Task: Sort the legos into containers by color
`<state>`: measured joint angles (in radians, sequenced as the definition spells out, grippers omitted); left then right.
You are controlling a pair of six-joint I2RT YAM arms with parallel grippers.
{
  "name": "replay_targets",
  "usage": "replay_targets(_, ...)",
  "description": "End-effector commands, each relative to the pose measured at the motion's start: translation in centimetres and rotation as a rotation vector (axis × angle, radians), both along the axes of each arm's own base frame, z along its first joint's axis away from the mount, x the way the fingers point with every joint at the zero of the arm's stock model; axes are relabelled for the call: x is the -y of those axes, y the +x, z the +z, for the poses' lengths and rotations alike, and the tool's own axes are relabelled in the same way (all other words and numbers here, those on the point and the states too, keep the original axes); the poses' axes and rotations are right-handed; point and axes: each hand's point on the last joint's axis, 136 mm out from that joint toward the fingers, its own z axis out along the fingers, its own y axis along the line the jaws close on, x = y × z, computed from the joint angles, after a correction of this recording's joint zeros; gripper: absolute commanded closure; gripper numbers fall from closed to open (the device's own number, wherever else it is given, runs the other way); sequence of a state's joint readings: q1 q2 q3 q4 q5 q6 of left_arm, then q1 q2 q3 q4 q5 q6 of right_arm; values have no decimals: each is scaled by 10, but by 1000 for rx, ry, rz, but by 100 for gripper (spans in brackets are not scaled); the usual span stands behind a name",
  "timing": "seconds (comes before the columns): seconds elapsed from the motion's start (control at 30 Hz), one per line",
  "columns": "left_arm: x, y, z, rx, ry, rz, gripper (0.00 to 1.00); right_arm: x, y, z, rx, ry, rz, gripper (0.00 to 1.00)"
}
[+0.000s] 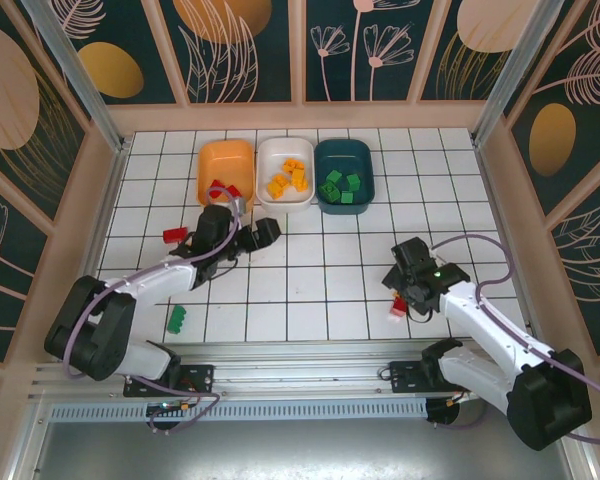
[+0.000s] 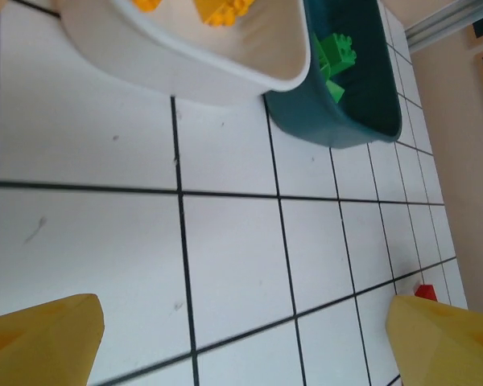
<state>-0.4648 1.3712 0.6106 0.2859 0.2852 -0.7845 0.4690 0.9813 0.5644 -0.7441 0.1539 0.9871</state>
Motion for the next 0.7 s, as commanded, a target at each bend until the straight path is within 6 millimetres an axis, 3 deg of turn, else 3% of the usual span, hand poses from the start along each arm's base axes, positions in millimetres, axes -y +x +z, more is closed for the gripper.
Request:
replay_targets(0.0,-1,0,47,126,-71,10,10,-7,-22,-13,-99,15,3,26)
replay_targets(0.23,-9,-6,52,147,-30,18,9,-23,-29,-27,-136,3,70,33)
replay_targets(0.5,-10,-6,51,140,-20,21,9,-26,-24,-27,-112,-1,111,73)
replay_targets(0.67,-21,-4,54,140,21,77,10,-52,-8,-5,-36,27,193,81)
